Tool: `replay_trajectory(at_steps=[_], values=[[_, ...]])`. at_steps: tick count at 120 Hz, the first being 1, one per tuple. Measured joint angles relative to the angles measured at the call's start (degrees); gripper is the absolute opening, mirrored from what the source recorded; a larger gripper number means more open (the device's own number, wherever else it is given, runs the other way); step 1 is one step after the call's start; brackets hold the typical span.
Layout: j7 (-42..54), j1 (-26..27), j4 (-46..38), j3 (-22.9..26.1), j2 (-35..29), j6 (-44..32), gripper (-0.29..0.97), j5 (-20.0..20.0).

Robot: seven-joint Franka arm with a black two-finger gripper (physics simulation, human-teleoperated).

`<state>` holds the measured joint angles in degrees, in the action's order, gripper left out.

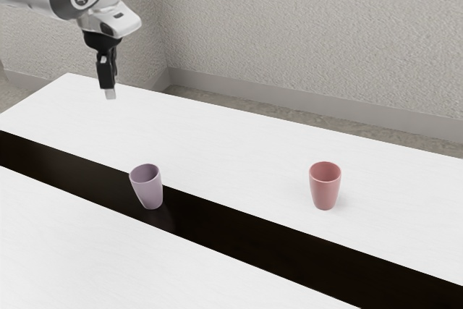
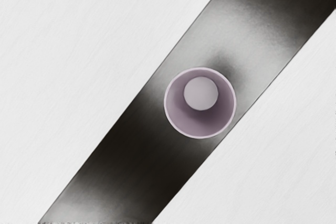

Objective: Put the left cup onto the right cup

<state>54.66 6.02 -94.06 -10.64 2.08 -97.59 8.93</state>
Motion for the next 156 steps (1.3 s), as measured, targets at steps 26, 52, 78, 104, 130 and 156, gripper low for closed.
replay_trajectory(at_steps=[26, 52, 78, 104, 130, 156], values=[[-0.9, 0.3, -1.3, -0.2, 1.2, -0.8, 0.68, -1.0], [-1.0, -0.9, -2.7, -0.2, 5.5, -5.7, 0.68, -1.3], [-0.1, -1.3, -2.7, -0.2, 9.7, -9.6, 0.68, -1.2], [0.7, -1.1, -7.1, -0.2, 10.3, -13.2, 0.68, -1.2], [1.4, -1.2, -9.6, -0.2, 12.2, -17.1, 0.68, -1.1], [2.3, -1.5, -9.9, -0.2, 15.2, -20.6, 0.68, -1.0]])
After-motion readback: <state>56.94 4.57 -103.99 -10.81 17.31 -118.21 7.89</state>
